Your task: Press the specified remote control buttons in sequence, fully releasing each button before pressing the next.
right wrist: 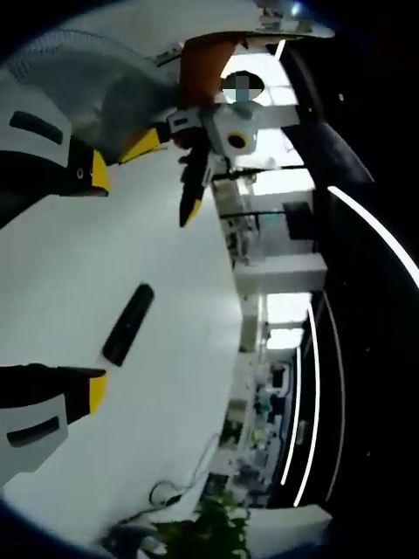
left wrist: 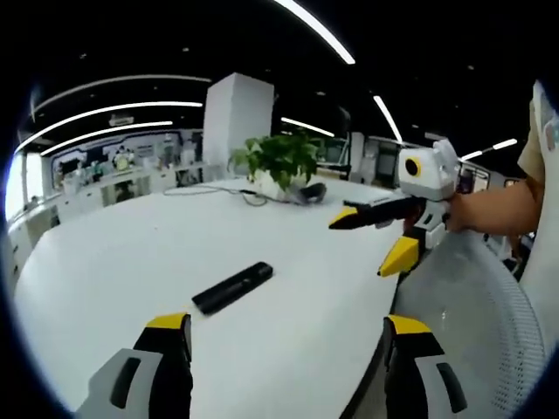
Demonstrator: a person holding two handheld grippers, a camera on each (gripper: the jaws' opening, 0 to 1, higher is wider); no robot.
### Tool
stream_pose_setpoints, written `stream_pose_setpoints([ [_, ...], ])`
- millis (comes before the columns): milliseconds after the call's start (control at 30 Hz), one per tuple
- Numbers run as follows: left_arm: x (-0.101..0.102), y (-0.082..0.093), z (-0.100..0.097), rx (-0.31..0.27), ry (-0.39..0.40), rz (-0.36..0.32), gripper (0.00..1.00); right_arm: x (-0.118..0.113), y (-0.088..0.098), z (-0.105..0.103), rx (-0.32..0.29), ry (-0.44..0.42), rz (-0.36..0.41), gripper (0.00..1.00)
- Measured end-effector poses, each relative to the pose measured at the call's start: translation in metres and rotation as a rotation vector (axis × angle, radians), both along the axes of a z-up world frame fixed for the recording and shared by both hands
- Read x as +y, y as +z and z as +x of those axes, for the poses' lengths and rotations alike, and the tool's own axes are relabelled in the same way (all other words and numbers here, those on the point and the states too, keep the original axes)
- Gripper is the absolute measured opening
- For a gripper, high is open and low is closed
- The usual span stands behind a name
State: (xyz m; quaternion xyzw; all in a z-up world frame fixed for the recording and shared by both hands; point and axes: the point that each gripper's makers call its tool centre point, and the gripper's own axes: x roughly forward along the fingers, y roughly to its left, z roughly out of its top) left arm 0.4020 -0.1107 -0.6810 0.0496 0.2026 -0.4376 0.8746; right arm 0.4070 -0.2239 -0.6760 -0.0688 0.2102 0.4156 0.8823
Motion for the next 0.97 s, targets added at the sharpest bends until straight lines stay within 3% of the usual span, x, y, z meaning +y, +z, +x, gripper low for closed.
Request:
stream_pose_setpoints([
  [267, 0.001, -0.005, -0.002, 0.027, 0.004, -0.009, 0.93, 0.003, -0.009, -0.002, 0.02, 0.011, -0.019, 0.76],
  [967, 0.006, -0.007, 0.007, 0.068, 0.077, -0.043, 0.91, 0.004, -0.011, -0.004, 0.027, 0.026, -0.006, 0.77],
])
